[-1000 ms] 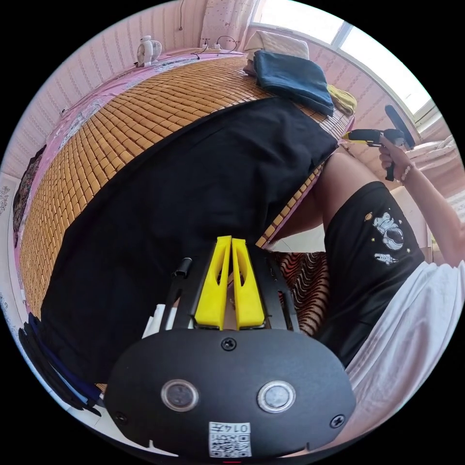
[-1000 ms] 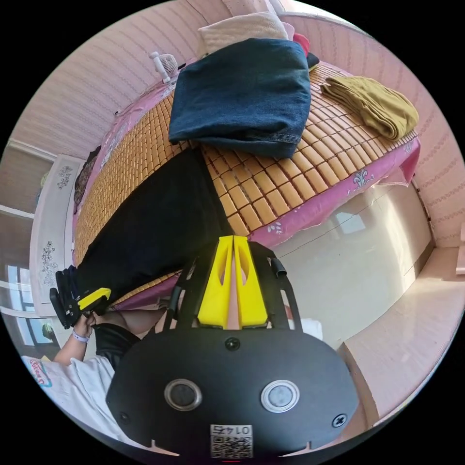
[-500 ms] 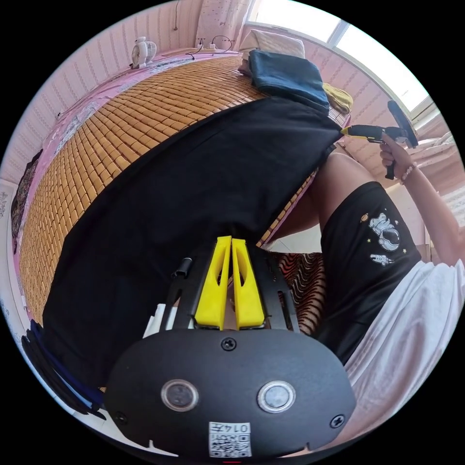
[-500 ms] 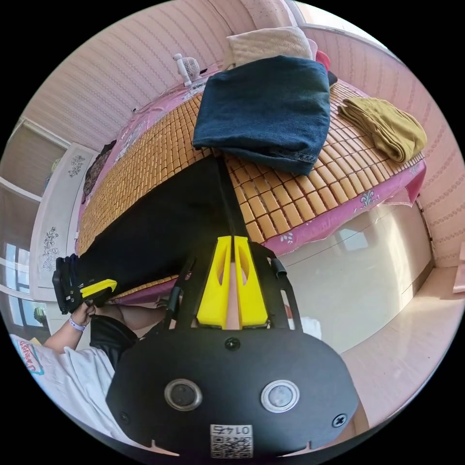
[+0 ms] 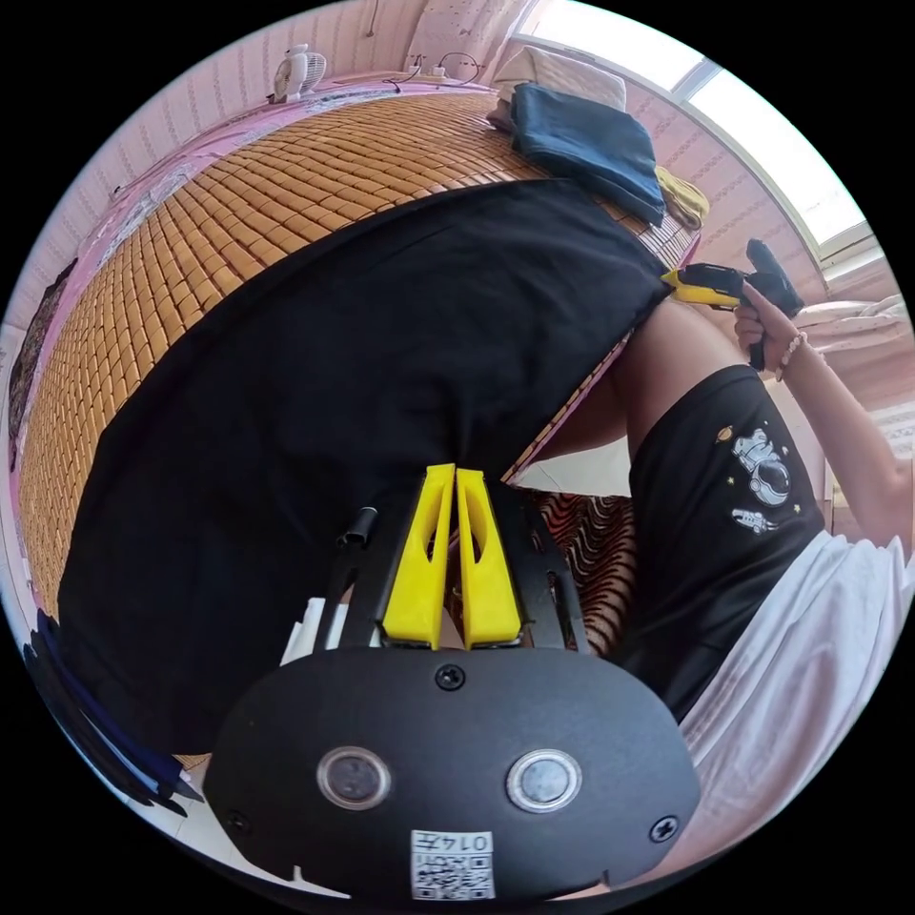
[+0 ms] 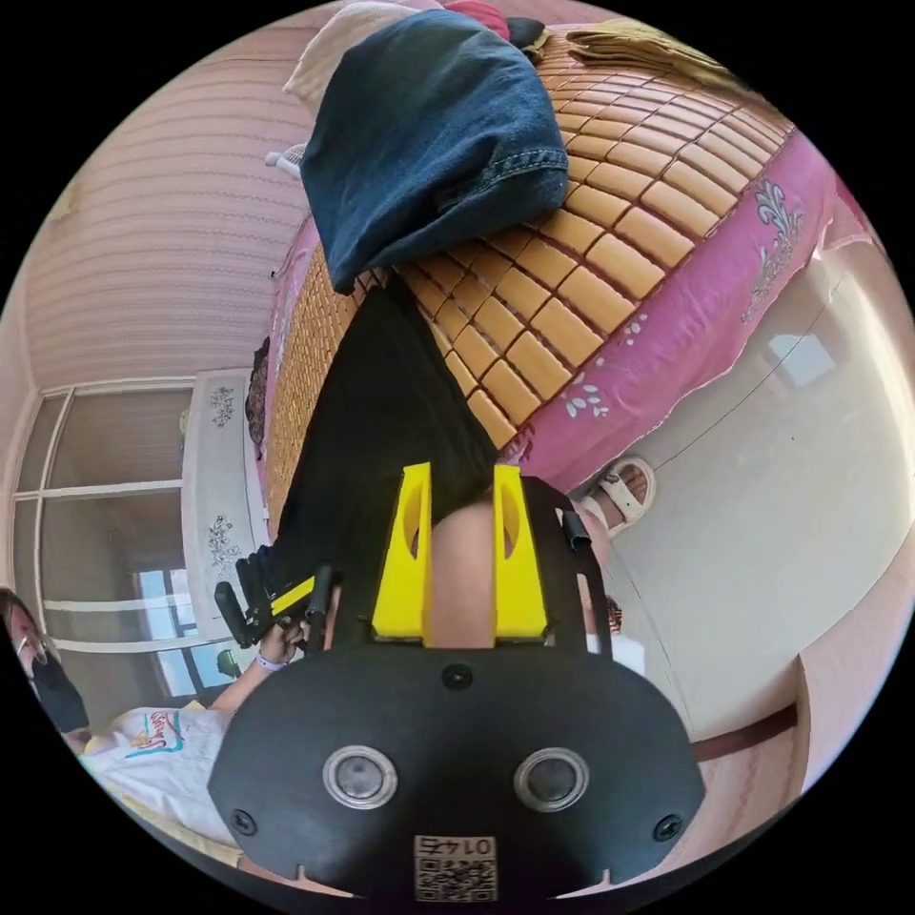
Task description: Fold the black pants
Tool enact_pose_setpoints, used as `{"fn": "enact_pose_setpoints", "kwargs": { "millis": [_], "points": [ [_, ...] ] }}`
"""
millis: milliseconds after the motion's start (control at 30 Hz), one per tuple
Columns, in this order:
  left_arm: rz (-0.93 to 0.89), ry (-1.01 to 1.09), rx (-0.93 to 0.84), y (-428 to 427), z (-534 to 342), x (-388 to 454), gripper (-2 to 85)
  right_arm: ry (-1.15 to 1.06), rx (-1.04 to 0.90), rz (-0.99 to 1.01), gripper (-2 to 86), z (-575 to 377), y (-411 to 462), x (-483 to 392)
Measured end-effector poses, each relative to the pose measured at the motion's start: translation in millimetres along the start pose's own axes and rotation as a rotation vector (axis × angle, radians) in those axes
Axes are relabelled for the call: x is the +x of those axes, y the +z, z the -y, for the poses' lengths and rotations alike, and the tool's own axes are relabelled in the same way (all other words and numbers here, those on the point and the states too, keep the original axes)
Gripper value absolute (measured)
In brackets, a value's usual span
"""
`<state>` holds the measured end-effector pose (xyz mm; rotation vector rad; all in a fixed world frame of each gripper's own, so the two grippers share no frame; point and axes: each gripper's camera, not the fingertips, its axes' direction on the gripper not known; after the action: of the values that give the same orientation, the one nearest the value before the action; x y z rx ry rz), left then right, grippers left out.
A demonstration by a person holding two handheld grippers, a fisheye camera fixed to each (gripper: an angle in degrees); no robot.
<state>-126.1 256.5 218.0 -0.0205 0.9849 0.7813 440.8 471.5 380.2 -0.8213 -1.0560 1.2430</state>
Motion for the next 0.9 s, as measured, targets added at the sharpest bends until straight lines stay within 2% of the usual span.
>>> {"fn": "enact_pose_setpoints", "kwargs": {
  "millis": [67, 167, 300, 400, 433, 467, 533, 633, 767, 900],
  "points": [
    [-0.021, 0.003, 0.006, -7, -5, -1, -0.9, -0.086, 0.001, -0.123, 4.3, 0, 9, -16],
    [-0.096, -0.002, 0.041, -22, -18, -3, -0.8, -0.174, -0.001, -0.169, 2.0, 2, 17, -27],
    [-0.199, -0.015, 0.14, -63, -52, -17, 0.7, -0.171, 0.049, -0.244, 1.4, 16, 23, -21],
    [-0.208, -0.064, 0.244, -107, -99, -44, 3.6, -0.129, 0.042, -0.424, 2.2, 29, 38, -23],
    [-0.204, -0.082, 0.267, -117, -110, -52, 4.0, -0.157, 0.051, -0.548, 2.5, 30, 45, -37],
    [-0.195, -0.122, 0.319, -136, -135, -68, 4.9, -0.217, 0.081, -0.663, 2.6, 28, 55, -59],
    [-0.17, -0.189, 0.397, -164, -176, -96, 6.8, -0.379, 0.113, -0.729, 2.9, 25, 81, -104],
    [-0.053, -0.311, 0.518, -207, -245, -141, 11.0, -0.729, 0.042, -0.568, 5.0, 25, 160, -199],
    [0.146, -0.442, 0.586, -246, -324, -187, 15.9, -1.197, -0.265, -0.187, 10.7, 1, 332, -357],
    [0.248, -0.494, 0.624, -270, -371, -222, 17.9, -1.542, -0.521, 0.002, 12.7, -61, 481, -484]
  ]
}}
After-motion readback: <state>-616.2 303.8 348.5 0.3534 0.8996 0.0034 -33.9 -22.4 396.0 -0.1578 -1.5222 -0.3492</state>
